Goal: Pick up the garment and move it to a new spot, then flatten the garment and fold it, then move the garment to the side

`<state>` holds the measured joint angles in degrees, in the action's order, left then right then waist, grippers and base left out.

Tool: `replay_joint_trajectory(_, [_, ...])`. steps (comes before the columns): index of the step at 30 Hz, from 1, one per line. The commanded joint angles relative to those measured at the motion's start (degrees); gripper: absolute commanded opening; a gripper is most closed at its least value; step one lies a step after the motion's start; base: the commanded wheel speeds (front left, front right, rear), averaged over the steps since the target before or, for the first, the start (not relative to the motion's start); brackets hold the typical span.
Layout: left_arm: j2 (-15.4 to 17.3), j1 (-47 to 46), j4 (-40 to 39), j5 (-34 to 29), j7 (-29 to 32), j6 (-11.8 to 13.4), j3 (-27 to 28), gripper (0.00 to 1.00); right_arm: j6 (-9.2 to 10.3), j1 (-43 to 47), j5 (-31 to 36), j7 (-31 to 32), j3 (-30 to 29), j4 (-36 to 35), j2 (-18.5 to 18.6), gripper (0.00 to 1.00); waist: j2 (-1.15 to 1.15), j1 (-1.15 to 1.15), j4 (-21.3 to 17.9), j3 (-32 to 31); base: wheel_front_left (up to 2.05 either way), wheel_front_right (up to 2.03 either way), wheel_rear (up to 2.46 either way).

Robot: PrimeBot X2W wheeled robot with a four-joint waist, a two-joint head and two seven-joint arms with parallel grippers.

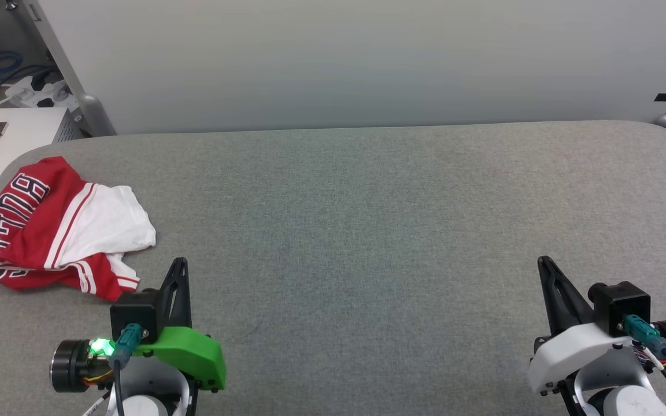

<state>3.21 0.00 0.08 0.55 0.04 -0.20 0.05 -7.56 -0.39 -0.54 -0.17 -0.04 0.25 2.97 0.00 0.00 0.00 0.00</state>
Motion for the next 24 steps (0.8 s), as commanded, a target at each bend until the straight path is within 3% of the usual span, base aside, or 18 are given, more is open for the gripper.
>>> replay_joint_trajectory(1, [-0.34,0.0,-0.08,-0.55,-0.04,0.2,-0.05,0.0,0.08,0.39,0.54,0.17,0.04,-0.25,-0.1,0.0,0.0,0.0,0.0,0.0,0.0,0.0,0.0])
replay_joint_trajectory(20, [-0.34,0.0,-0.08,-0.55,-0.04,0.2,-0.05,0.0,0.08,0.39,0.54,0.17,0.04,-0.25,-0.1,0.0,0.0,0.0,0.0,0.0,0.0,0.0,0.0])
replay_joint_trajectory(21, [0.01,0.0,0.01,0.03,-0.01,0.0,0.02,1.0,0.0,0.0,-0.04,-0.01,0.0,0.0,0.01,1.0,0.0,0.0,0.0,0.0,0.0,0.0,0.0])
replay_joint_trajectory(24, [0.02,0.0,0.03,0.06,-0.02,0.0,0.03,1.0,0.0,0.0,-0.1,-0.02,-0.03,0.02,0.01,1.0,0.0,0.0,0.0,0.01,0.0,0.0,0.0])
